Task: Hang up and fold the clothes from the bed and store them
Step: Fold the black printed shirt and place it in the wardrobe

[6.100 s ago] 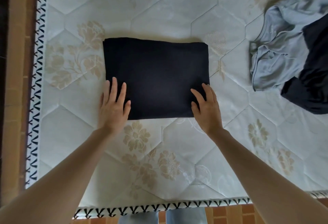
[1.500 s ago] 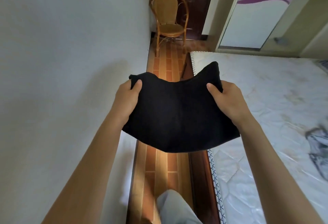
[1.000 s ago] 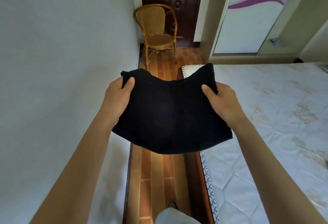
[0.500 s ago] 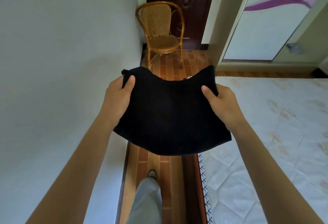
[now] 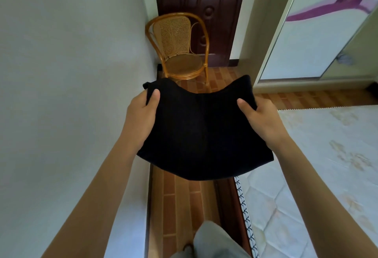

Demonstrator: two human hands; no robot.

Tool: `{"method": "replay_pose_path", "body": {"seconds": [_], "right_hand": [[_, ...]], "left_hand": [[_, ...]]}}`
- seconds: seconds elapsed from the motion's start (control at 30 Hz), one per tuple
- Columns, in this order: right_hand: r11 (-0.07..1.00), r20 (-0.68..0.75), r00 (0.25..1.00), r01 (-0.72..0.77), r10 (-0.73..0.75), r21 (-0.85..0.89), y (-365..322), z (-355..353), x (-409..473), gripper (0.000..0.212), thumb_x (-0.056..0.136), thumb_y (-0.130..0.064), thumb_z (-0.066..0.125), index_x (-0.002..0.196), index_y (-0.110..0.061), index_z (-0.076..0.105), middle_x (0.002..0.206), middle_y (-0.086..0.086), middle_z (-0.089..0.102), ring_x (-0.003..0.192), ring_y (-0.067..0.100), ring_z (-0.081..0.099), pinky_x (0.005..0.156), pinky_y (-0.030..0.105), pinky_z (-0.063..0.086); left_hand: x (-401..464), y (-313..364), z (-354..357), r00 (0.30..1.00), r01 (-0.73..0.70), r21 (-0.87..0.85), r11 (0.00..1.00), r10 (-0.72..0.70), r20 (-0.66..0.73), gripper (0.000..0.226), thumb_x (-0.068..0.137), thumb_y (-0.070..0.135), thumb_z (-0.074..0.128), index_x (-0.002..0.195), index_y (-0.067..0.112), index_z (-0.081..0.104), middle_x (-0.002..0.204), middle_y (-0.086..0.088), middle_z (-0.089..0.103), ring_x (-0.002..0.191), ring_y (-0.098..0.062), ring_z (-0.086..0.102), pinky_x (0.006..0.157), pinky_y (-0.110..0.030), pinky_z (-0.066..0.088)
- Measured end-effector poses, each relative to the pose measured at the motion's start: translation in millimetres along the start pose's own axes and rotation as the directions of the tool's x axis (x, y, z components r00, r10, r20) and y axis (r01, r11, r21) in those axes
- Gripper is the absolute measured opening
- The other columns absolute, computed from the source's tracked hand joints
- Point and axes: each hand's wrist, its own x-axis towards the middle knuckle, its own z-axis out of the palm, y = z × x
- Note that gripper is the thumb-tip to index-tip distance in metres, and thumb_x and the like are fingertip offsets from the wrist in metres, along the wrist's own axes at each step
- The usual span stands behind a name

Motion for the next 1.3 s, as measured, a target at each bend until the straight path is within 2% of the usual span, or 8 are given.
{"method": "replay_pose_path", "body": {"seconds": [0.3, 0.53, 0.63, 0.77, 0.9, 1.03, 1.17, 1.3], "right_hand": [[0.999, 0.016, 1.000, 0.006, -0.006, -0.033, 7.9, 6.8, 173.8, 0.028, 0.100, -0.033, 0.053, 0.077, -0.020, 0.058, 0.078, -0.003, 0.064, 0.076, 0.011, 0.062, 0.066, 0.030, 0.049], [0.999, 0.030, 0.999, 0.043, -0.043, 0.001, 5.6, -8.2, 324.9, 0.018, 0.101, -0.033, 0.052, 0.093, -0.019, 0.060, 0.080, -0.007, 0.063, 0.079, 0.014, 0.062, 0.064, 0.027, 0.046], [0.999, 0.004, 0.999, 0.037, -0.037, -0.012, 3.1, -16.7, 381.1, 0.022, 0.101, -0.033, 0.052, 0.087, -0.019, 0.060, 0.079, -0.007, 0.062, 0.076, 0.013, 0.061, 0.062, 0.029, 0.043], [0.999, 0.006, 1.000, 0.014, -0.014, -0.030, 8.6, -17.1, 435.5, 0.030, 0.100, -0.034, 0.053, 0.072, -0.024, 0.054, 0.075, -0.003, 0.061, 0.073, 0.015, 0.060, 0.061, 0.031, 0.044], [0.998, 0.014, 0.999, -0.044, 0.044, -0.054, 20.8, -12.6, 485.0, 0.030, 0.100, -0.035, 0.052, 0.085, -0.012, 0.061, 0.081, 0.004, 0.065, 0.080, 0.022, 0.064, 0.072, 0.040, 0.052], [0.995, -0.023, 0.996, -0.091, 0.090, -0.040, 28.7, -8.1, 531.3, 0.023, 0.101, -0.035, 0.051, 0.080, -0.026, 0.058, 0.081, -0.005, 0.064, 0.080, 0.014, 0.063, 0.068, 0.031, 0.052], [0.989, -0.094, 0.986, -0.140, 0.135, -0.053, 24.8, -2.2, 590.9, 0.038, 0.100, -0.036, 0.052, 0.092, -0.001, 0.064, 0.085, 0.013, 0.068, 0.080, 0.028, 0.066, 0.079, 0.054, 0.056], [0.984, -0.189, 0.970, -0.165, 0.151, -0.064, 11.4, 6.6, 657.5, 0.042, 0.101, -0.037, 0.051, 0.094, 0.003, 0.063, 0.086, 0.017, 0.068, 0.080, 0.030, 0.066, 0.080, 0.055, 0.055]], "left_hand": [[159.1, 2.8, 56.3, 1.000, 0.013, 0.009, 1.000, -0.013, -0.018, 0.039, 0.104, 0.038, 0.037, 0.124, 0.014, 0.061, 0.117, -0.001, 0.064, 0.111, -0.017, 0.059, 0.103, -0.043, 0.046], [291.4, 43.9, 103.6, 0.999, -0.015, -0.015, 1.000, 0.015, -0.030, 0.026, 0.104, 0.038, 0.038, 0.103, 0.024, 0.060, 0.107, 0.003, 0.066, 0.100, -0.011, 0.061, 0.097, -0.038, 0.050], [336.9, 55.7, 123.1, 0.999, -0.033, -0.014, 0.999, 0.032, -0.039, 0.027, 0.104, 0.039, 0.037, 0.114, 0.028, 0.059, 0.108, 0.012, 0.062, 0.104, -0.006, 0.058, 0.100, -0.032, 0.047], [392.5, 56.1, 144.3, 0.999, -0.011, -0.006, 1.000, 0.011, -0.037, 0.037, 0.104, 0.039, 0.037, 0.126, 0.018, 0.060, 0.117, 0.006, 0.062, 0.113, -0.013, 0.057, 0.103, -0.037, 0.045], [446.5, 51.4, 169.3, 1.000, 0.009, -0.014, 1.000, -0.009, 0.009, 0.037, 0.104, 0.038, 0.037, 0.127, 0.019, 0.059, 0.113, 0.010, 0.060, 0.115, -0.013, 0.056, 0.103, -0.033, 0.044], [511.3, 45.1, 193.6, 0.996, -0.003, 0.009, 1.000, 0.003, 0.086, 0.024, 0.104, 0.040, 0.038, 0.102, 0.027, 0.059, 0.106, 0.005, 0.064, 0.107, -0.016, 0.059, 0.102, -0.046, 0.046], [588.4, 51.4, 214.2, 0.987, -0.077, -0.022, 0.997, 0.079, 0.139, 0.021, 0.104, 0.037, 0.039, 0.095, 0.036, 0.058, 0.098, 0.017, 0.061, 0.098, -0.003, 0.058, 0.099, -0.036, 0.047], [674.5, 58.0, 234.8, 0.963, -0.171, -0.023, 0.985, 0.172, 0.208, 0.029, 0.104, 0.037, 0.040, 0.103, 0.021, 0.064, 0.098, 0.003, 0.067, 0.093, -0.010, 0.062, 0.095, -0.046, 0.049]]}}
